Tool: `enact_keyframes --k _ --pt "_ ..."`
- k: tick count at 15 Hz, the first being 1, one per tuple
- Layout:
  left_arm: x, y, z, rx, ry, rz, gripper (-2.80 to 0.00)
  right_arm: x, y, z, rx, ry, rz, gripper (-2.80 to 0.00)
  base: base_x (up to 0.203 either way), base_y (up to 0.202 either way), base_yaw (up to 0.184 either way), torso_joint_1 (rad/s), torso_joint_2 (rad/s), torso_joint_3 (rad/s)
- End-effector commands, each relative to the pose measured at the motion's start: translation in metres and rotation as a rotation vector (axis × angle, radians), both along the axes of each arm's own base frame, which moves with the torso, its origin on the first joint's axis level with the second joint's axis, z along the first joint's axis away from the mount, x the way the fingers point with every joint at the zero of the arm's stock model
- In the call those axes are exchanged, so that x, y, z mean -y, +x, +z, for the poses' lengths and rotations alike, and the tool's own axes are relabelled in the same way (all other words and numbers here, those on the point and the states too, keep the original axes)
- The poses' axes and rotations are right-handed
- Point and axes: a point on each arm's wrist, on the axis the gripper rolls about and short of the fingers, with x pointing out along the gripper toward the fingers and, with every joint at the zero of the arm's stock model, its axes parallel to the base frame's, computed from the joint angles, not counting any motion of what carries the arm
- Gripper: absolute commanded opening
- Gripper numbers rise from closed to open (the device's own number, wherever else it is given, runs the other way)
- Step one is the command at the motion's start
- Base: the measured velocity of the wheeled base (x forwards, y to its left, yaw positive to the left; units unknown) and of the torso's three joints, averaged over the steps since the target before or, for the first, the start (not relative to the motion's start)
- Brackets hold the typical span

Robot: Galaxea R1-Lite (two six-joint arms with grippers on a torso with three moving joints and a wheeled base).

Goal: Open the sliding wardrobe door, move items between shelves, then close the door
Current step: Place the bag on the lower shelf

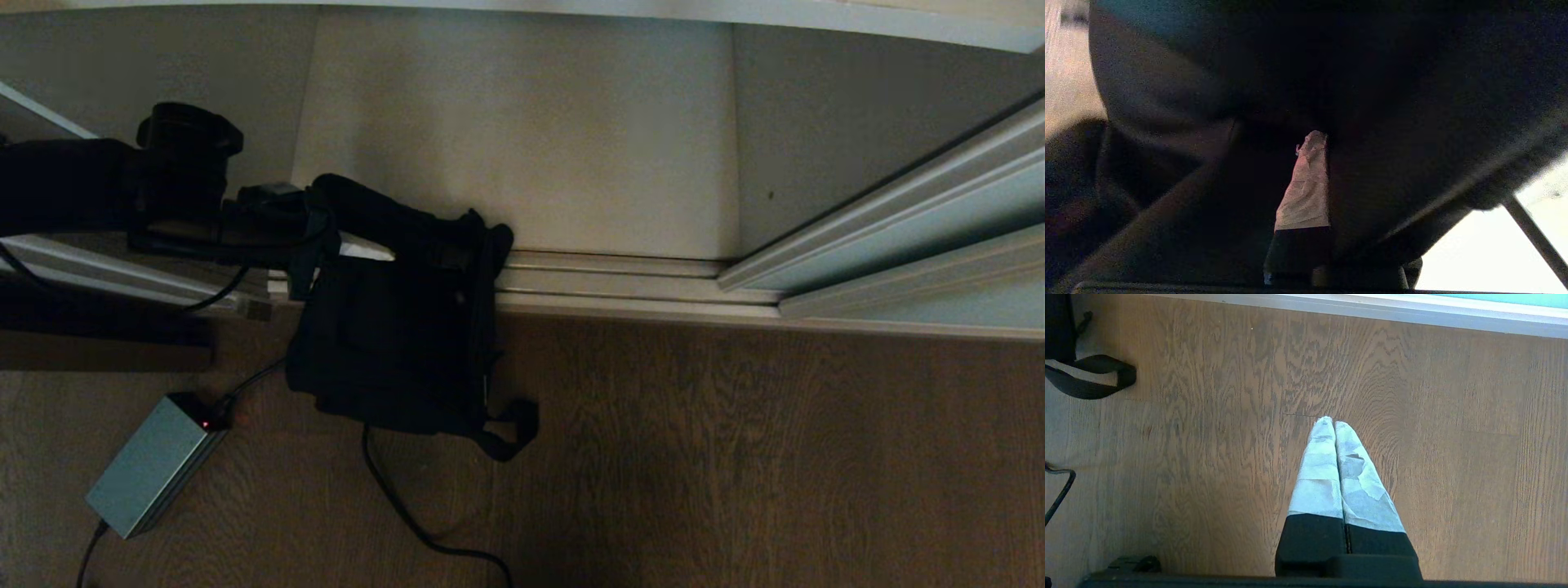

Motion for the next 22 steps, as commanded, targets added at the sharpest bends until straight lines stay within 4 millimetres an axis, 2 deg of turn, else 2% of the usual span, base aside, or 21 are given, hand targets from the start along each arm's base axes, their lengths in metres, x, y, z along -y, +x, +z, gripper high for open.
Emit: enact_keyframes --k 1,3,5,9,11,17,22 --pt "0.0 0.007 0.008 0.046 -0.003 -0.002 -2.8 0.0 0.0 0.0 0.002 0.0 0.0 -2.8 0.0 0.0 0.0 0.0 0.0 0.0" --pt "-0.001 0.013 0.013 0.085 -0.001 0.0 -2.8 0.0 0.0 0.0 0.002 0.0 0.0 -2.8 0.0 0.0 0.0 0.0 0.0 0.0" --pt "-0.001 0.019 0.01 0.105 -0.001 0.0 -2.8 0.0 0.0 0.0 0.002 0.0 0.0 -2.8 0.0 0.0 0.0 0.0 0.0 0.0" --pt "-0.002 0.05 -0.023 0.104 -0.001 -0.002 -2.8 0.0 0.0 0.0 0.001 0.0 0.0 -2.8 0.0 0.0 0.0 0.0 0.0 0.0" --pt "-0.002 0.065 -0.034 0.162 0.001 -0.003 -2.8 0.0 0.0 0.0 0.0 0.0 0.0 -2.8 0.0 0.0 0.0 0.0 0.0 0.0" --pt "-0.008 0.07 -0.002 0.468 0.024 0.027 -2.8 0.0 0.0 0.0 0.0 0.0 0.0 -2.8 0.0 0.0 0.0 0.0 0.0 0.0" --pt "-0.01 0.075 0.015 0.721 0.046 0.072 -2.8 0.0 0.0 0.0 0.0 0.0 0.0 -2.8 0.0 0.0 0.0 0.0 0.0 0.0"
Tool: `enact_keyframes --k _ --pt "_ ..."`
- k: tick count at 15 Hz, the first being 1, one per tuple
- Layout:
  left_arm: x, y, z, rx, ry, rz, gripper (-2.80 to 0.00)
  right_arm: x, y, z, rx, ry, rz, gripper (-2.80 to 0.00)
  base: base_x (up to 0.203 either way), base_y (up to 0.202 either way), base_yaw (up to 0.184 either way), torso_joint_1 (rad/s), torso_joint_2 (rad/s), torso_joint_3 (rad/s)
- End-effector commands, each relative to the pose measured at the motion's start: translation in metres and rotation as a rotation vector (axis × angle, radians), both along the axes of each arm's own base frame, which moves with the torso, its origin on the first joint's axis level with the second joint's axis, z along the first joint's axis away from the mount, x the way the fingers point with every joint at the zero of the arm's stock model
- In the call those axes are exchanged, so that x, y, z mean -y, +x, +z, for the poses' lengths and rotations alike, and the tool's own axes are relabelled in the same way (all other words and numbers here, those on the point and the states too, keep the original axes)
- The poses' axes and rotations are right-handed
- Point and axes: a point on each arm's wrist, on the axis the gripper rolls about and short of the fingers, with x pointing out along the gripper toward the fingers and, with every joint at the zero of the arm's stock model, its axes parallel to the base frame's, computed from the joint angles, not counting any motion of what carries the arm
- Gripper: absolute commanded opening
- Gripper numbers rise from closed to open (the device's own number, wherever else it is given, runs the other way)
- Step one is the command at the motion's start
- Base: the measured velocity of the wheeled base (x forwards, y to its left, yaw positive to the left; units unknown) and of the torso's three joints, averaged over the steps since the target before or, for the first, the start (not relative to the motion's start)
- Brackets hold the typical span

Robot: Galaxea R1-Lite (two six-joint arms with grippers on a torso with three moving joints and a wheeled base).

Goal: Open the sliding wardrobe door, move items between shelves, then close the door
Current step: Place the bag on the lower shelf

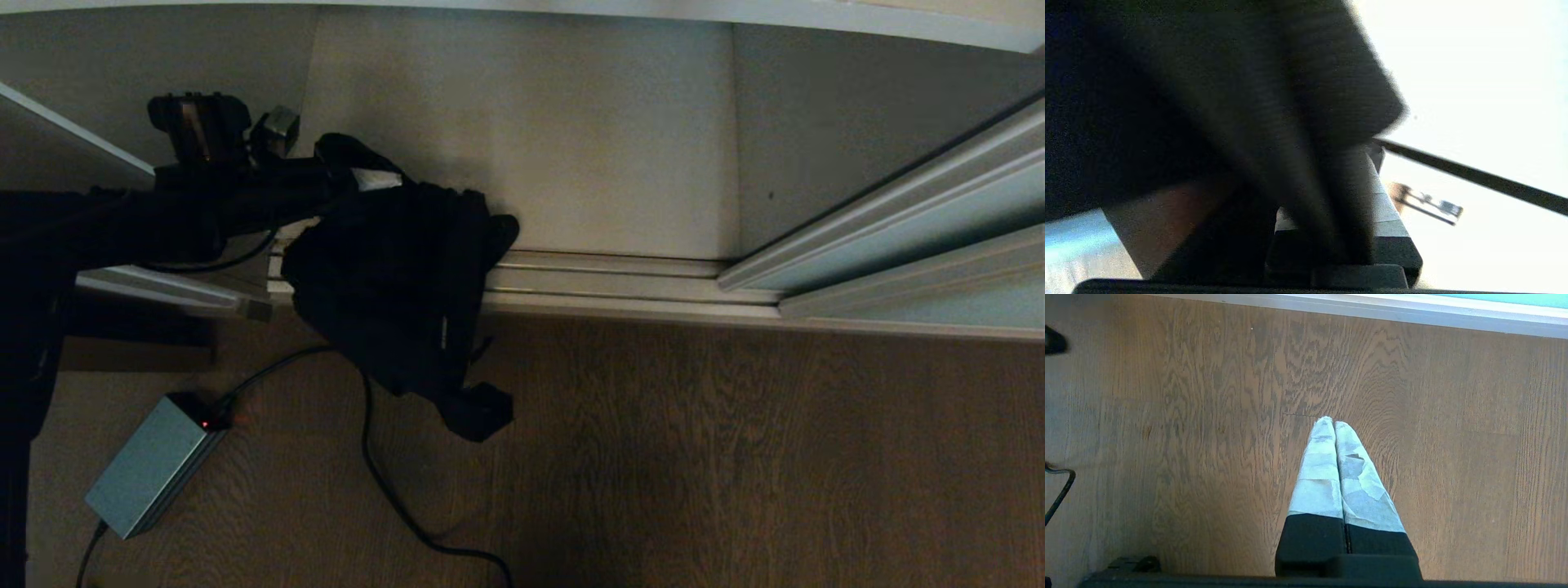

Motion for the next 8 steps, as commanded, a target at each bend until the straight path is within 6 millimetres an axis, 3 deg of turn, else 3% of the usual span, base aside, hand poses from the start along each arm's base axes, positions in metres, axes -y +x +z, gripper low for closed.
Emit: enact_keyframes --k 1,5,8 --pt "-0.001 -0.001 0.009 0.093 0.0 0.007 -2.8 0.0 0.0 0.0 0.001 0.0 0.0 -2.8 0.0 0.0 0.0 0.0 0.0 0.0" --pt "0.0 -0.011 0.034 0.32 0.007 0.02 -2.8 0.0 0.0 0.0 0.001 0.0 0.0 -2.8 0.0 0.0 0.0 0.0 0.0 0.0" --pt "-0.001 -0.01 0.038 0.421 0.002 0.045 -2.8 0.0 0.0 0.0 0.0 0.0 0.0 -2.8 0.0 0.0 0.0 0.0 0.0 0.0"
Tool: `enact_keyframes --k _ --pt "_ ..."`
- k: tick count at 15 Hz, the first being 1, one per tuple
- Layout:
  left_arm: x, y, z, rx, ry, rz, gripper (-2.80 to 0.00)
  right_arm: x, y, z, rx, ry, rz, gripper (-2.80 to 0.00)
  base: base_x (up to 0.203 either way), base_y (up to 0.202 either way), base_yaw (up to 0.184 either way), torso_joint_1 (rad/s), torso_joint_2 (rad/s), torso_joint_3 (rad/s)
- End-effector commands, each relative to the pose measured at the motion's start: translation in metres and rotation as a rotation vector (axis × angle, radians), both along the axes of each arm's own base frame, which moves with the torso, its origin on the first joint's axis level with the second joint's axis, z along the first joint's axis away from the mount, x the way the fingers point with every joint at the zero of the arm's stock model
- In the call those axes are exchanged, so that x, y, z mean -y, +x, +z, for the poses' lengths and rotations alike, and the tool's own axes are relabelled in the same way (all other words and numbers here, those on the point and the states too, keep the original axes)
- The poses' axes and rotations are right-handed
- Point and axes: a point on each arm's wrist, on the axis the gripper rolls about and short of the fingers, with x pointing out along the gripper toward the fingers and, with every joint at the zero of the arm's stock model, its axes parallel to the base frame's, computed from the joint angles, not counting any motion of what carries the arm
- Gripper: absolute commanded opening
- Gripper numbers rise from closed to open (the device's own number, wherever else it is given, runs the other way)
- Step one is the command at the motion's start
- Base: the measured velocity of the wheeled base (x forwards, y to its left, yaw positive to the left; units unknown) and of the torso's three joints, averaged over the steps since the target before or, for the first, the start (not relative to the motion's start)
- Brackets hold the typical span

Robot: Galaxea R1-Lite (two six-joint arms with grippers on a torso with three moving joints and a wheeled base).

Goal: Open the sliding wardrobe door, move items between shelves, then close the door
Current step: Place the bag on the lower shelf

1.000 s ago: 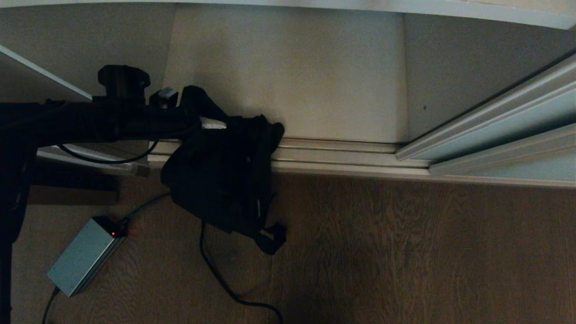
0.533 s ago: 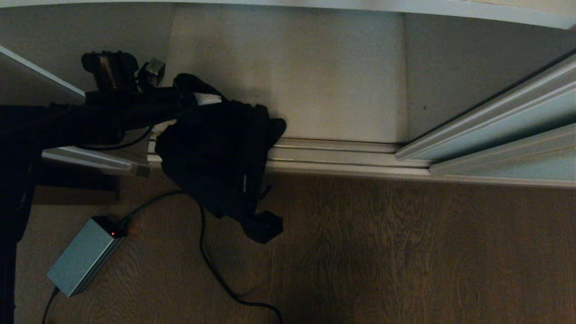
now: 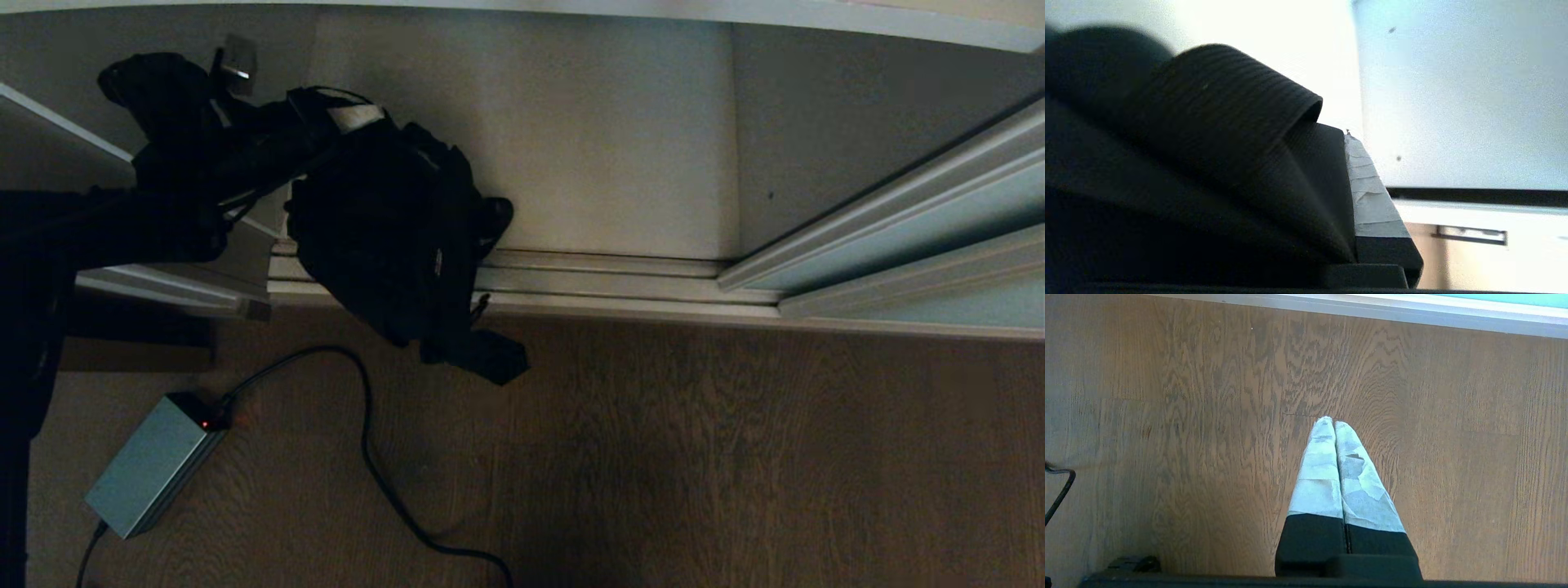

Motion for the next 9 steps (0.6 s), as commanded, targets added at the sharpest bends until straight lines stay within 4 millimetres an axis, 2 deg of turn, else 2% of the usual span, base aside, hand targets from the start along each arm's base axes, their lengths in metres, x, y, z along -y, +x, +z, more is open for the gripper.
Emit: enact_keyframes --k 1,3,6,9 --pt "0.0 0.0 0.001 0.058 0.001 0.002 -2.8 0.0 0.0 0.0 0.002 0.0 0.0 -2.8 0.0 0.0 0.0 0.0 0.0 0.0" --pt "-0.001 0.002 0.0 0.155 -0.004 0.016 -2.8 0.0 0.0 0.0 0.002 0.0 0.0 -2.8 0.0 0.0 0.0 0.0 0.0 0.0" --pt "-0.001 0.012 -0.018 0.278 -0.009 0.029 -2.8 0.0 0.0 0.0 0.002 0.0 0.0 -2.8 0.0 0.0 0.0 0.0 0.0 0.0" --pt "-0.002 0.009 -0.015 0.372 -0.045 0.086 -2.8 0.0 0.0 0.0 0.001 0.0 0.0 -2.8 0.0 0.0 0.0 0.0 0.0 0.0"
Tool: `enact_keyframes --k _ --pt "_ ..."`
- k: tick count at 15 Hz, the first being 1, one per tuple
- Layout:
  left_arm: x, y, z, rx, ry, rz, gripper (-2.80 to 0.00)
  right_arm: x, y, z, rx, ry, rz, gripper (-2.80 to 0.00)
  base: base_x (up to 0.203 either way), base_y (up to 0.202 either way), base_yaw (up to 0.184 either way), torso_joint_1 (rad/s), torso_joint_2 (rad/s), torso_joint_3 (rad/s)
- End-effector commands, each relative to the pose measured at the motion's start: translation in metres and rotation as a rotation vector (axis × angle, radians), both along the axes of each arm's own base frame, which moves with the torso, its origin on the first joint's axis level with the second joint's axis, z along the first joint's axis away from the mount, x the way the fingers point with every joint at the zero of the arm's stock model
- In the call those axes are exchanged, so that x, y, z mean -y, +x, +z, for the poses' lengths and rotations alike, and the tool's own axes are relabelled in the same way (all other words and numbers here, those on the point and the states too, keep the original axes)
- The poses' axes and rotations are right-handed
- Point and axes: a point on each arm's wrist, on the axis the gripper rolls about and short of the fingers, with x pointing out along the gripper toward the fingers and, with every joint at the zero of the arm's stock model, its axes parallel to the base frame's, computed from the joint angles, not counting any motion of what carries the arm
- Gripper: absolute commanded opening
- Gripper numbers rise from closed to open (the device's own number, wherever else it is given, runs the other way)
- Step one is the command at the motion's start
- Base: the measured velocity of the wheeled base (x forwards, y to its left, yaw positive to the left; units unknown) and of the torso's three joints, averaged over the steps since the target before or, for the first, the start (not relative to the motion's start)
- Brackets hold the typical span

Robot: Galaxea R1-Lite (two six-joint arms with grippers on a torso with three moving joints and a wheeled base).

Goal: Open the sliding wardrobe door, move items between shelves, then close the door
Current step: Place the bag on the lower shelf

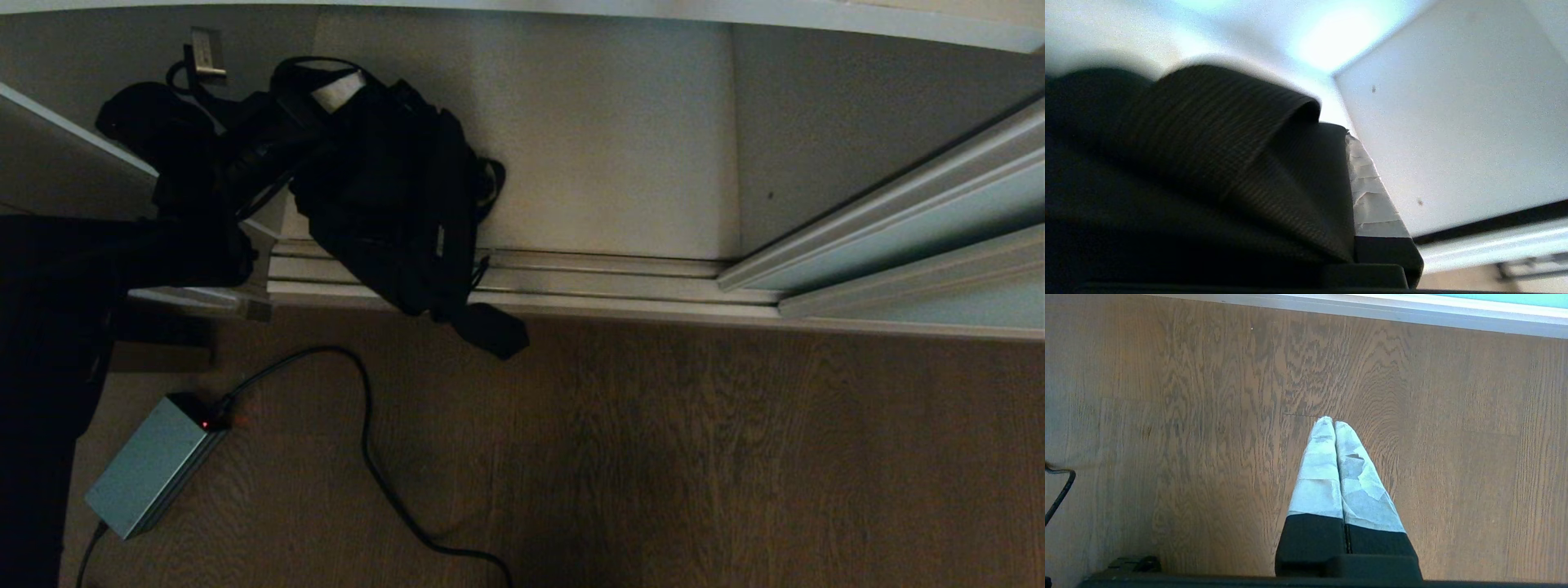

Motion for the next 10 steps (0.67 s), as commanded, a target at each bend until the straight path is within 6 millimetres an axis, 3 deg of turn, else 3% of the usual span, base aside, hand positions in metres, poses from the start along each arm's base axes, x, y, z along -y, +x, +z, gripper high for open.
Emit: enact_keyframes --k 1,4,8,10 --pt "0.0 0.001 -0.005 0.047 0.006 -0.002 -2.8 0.0 0.0 0.0 0.0 0.0 0.0 -2.8 0.0 0.0 0.0 0.0 0.0 0.0" --pt "-0.001 -0.001 -0.001 0.036 0.004 0.002 -2.8 0.0 0.0 0.0 0.001 0.0 0.0 -2.8 0.0 0.0 0.0 0.0 0.0 0.0" --pt "-0.008 0.009 -0.016 0.0 -0.001 0.019 -2.8 0.0 0.0 0.0 0.001 0.0 0.0 -2.8 0.0 0.0 0.0 0.0 0.0 0.0" --pt "-0.012 0.022 -0.034 -0.113 -0.001 0.018 -2.8 0.0 0.0 0.0 0.001 0.0 0.0 -2.8 0.0 0.0 0.0 0.0 0.0 0.0"
